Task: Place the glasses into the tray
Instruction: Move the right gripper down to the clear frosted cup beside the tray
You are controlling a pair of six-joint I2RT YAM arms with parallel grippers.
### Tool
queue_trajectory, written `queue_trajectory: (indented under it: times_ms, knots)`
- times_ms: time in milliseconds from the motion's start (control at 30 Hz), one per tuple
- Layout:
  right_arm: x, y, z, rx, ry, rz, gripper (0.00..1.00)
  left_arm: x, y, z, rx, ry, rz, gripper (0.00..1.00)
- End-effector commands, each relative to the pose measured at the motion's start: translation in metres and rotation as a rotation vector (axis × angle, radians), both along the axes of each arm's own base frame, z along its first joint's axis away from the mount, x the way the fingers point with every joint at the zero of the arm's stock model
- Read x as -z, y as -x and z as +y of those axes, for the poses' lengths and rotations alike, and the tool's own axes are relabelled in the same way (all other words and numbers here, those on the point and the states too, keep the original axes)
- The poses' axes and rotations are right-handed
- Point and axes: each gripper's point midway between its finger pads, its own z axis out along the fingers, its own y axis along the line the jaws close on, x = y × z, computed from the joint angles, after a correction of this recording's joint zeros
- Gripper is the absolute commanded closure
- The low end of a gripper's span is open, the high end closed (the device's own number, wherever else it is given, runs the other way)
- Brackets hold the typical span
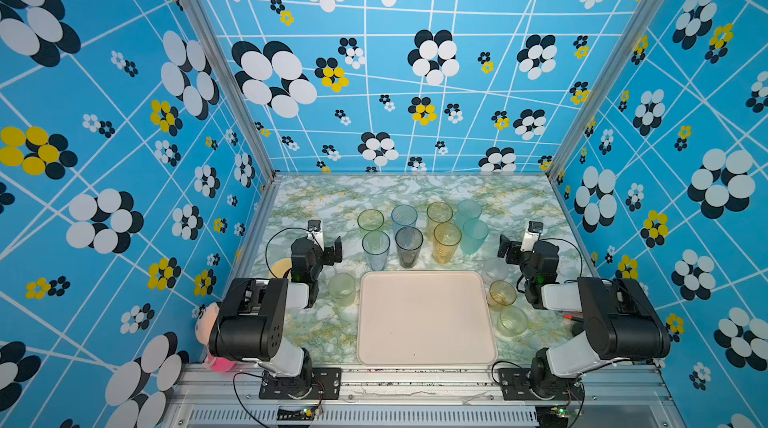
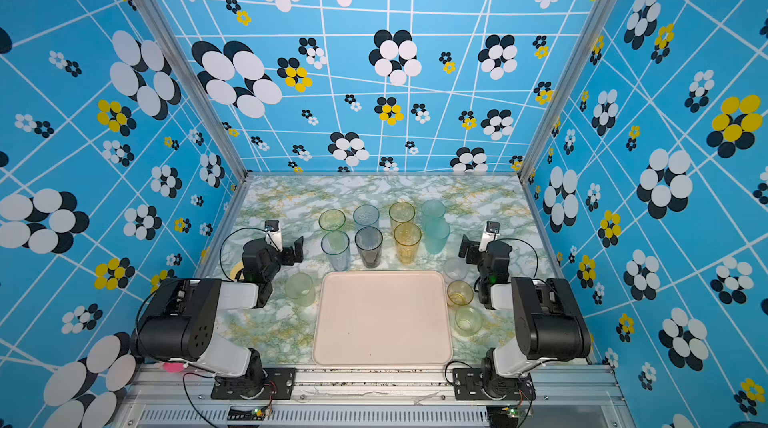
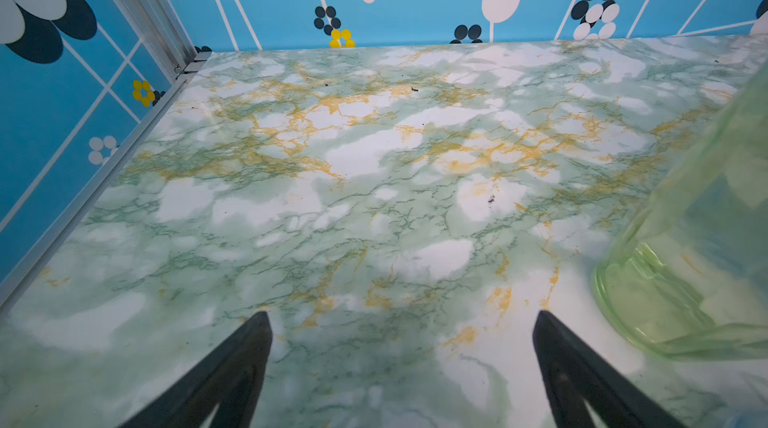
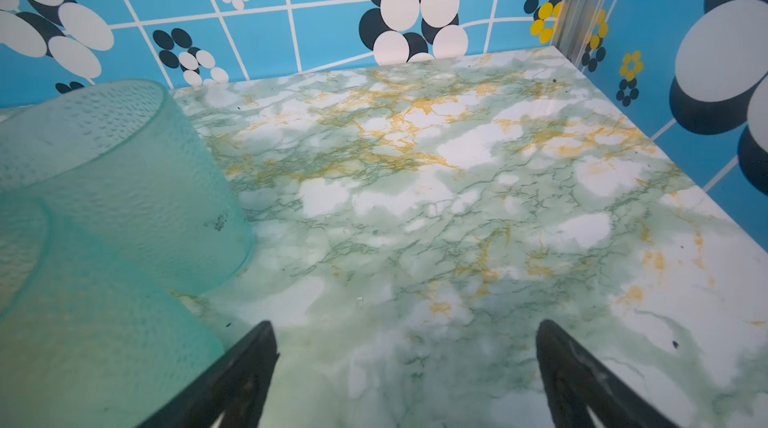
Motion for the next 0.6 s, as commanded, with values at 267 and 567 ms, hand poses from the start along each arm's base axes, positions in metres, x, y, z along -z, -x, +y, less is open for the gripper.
queue_trajectory:
  times_ms: [267, 567]
  knots:
    - [-0.007, -0.008, 0.003, -0.01, 0.021, -0.015, 0.05, -0.007, -0.005, 0.001, -0.004, 0.011, -0.018, 0.01]
    - [-0.08, 0.008, -0.031, 0.197, 0.001, 0.043, 0.32, -0.048, -0.016, 0.011, -0.017, 0.071, 0.072, 0.01]
